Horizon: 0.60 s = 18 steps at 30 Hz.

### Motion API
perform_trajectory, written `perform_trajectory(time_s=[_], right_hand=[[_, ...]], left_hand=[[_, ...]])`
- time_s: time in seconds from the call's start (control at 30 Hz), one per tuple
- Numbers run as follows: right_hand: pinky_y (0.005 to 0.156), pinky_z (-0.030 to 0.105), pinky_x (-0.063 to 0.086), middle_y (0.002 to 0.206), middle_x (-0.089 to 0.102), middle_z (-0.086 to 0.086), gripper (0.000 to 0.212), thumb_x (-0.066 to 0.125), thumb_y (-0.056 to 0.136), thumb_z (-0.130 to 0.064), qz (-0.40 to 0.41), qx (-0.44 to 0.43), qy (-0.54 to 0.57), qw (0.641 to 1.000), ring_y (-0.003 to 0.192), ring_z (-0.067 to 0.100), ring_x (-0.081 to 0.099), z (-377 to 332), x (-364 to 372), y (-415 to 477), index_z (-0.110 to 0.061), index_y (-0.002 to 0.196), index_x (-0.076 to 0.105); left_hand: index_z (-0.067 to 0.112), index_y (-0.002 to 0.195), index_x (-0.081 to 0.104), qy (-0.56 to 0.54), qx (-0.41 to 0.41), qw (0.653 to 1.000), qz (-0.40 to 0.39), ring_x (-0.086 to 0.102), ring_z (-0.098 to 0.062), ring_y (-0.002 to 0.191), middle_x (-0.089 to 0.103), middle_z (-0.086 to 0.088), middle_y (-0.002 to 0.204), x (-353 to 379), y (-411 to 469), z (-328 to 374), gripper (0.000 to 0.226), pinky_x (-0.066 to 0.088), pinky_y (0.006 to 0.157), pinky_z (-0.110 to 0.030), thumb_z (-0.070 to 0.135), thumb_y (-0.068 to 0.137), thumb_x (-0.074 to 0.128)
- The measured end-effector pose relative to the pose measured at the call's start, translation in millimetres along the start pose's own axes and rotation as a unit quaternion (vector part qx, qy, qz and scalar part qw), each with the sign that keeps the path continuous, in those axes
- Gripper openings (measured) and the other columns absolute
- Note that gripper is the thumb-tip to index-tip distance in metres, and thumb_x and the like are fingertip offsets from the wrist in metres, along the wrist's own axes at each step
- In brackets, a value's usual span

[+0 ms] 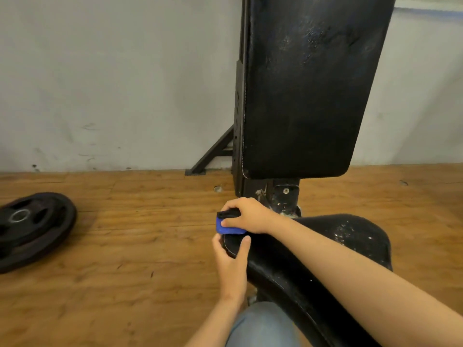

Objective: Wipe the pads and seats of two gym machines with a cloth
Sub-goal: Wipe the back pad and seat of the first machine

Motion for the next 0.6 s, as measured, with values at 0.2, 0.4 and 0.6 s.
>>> perform_trajectory(time_s=[0.2, 0.4, 0.6], right_hand=[[0.085, 0.023, 0.049, 0.105, 0.066, -0.006, 0.022, 0.067, 0.087, -0.025, -0.054, -0.054, 0.002, 0.997, 0.096, 0.007, 0.061, 3, -8, -14, -0.02, 0.109, 0.066], [0.08, 0.02, 0.043, 0.109, 0.064, 0.001, 0.026, 0.067, 0.088, -0.025, 0.055, 0.05, -0.017, 0.997, 0.102, 0.016, 0.059, 39, -24, -20, -0.018, 0.112, 0.064], [0.087, 0.027, 0.05, 0.105, 0.065, -0.003, 0.026, 0.067, 0.087, -0.025, 0.037, 0.002, 0.004, 0.999, 0.095, 0.01, 0.06, 24, -10, -33, -0.019, 0.112, 0.063]], left_hand=[[0.025, 0.125, 0.05, -0.018, -0.006, 1.0, -0.023, 0.064, -0.006, 0.101, 0.064, 0.003, 0.114, -5, -1, -1, 0.052, 0.051, 0.081, -0.023, 0.023, 0.079, 0.076], [0.024, 0.122, 0.047, 0.0, -0.009, 1.0, -0.023, 0.062, -0.005, 0.099, 0.06, 0.003, 0.113, -8, 0, 0, 0.049, 0.052, 0.08, -0.021, 0.02, 0.081, 0.075], [0.019, 0.123, 0.046, -0.006, -0.009, 1.0, -0.022, 0.06, 0.002, 0.092, 0.059, 0.003, 0.112, -5, -1, 2, 0.048, 0.05, 0.074, -0.014, 0.016, 0.082, 0.072]])
Point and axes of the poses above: each hand's wrist, its own y-axis towards the middle knuckle, its own x-axis out of the palm, z = x × y, the point moved 1 cm from there along y, towards the middle knuckle
